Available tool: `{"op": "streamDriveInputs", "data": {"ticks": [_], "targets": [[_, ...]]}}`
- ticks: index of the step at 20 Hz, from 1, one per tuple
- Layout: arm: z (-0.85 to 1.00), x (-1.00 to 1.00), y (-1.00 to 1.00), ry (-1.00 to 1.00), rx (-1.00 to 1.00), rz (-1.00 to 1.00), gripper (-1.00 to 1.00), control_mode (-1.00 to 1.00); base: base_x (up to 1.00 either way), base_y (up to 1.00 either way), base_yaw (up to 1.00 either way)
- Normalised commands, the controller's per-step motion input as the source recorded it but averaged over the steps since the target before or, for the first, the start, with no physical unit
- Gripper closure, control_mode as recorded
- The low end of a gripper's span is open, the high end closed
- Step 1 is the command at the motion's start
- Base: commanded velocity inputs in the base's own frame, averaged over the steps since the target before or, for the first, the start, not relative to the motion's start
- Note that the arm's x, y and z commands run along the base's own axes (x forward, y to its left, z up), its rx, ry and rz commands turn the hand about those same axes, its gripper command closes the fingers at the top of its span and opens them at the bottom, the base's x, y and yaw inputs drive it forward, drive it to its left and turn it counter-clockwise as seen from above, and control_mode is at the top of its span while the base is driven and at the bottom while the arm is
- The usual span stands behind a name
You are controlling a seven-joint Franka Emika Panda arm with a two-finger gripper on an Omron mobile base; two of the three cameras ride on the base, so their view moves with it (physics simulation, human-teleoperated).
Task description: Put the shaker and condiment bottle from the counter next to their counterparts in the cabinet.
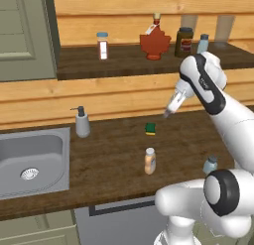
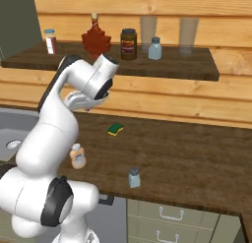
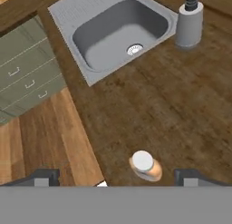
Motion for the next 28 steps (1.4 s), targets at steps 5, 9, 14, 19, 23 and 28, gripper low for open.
{"op": "streamDriveInputs", "data": {"ticks": [5, 9, 14, 19, 23, 28], "targets": [[-0.28, 0.00, -0.02, 0.00, 0.13, 0.51, -1.00, -1.00, 0.00, 0.00, 0.00], [-0.27, 0.00, -0.02, 0.00, 0.01, 0.36, -1.00, -1.00, 0.00, 0.00, 0.00], [-0.19, 0.00, -0.01, 0.00, 0.01, 0.27, -1.00, -1.00, 0.00, 0.00, 0.00], [-0.23, -0.01, 0.00, 0.00, 0.01, 0.22, -1.00, -1.00, 0.00, 0.00, 0.00], [-0.05, -0.04, 0.00, 0.00, 0.00, 0.00, -1.00, -1.00, 0.00, 0.00, 0.00], [-0.63, -0.08, 0.03, 0.00, -0.01, 0.01, -1.00, -1.00, 0.00, 0.00, 0.00]]}}
